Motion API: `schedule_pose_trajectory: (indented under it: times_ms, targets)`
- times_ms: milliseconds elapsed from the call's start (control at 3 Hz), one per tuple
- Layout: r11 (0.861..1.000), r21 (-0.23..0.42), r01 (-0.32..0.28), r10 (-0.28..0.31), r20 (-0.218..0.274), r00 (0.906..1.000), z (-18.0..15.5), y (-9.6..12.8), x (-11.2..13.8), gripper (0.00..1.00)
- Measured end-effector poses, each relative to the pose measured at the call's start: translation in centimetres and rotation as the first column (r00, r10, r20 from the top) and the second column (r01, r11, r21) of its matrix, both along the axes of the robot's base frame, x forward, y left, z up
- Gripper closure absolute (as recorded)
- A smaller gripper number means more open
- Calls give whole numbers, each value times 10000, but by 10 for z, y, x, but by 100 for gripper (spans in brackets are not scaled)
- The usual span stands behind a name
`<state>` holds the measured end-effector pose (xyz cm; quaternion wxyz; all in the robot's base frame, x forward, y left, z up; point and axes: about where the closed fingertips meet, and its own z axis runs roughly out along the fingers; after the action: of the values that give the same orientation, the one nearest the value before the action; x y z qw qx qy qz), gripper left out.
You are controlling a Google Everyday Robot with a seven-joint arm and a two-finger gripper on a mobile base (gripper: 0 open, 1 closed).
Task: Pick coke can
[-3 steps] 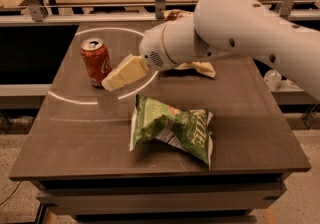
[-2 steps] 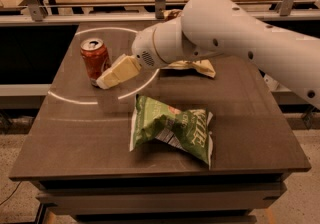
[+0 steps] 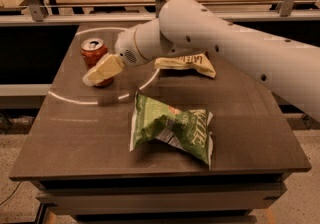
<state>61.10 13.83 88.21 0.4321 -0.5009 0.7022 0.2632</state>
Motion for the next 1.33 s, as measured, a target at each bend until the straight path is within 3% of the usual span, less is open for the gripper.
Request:
schedule_pose_trajectory:
  times_ms: [333, 667, 1333]
  targets:
    - [9996, 45, -264, 264, -204, 9994, -5, 16, 4, 0]
    - [9988, 68, -492, 494, -339, 9982, -7, 25, 5, 17]
    - [9965, -59, -830, 827, -358, 9959, -3, 31, 10, 64]
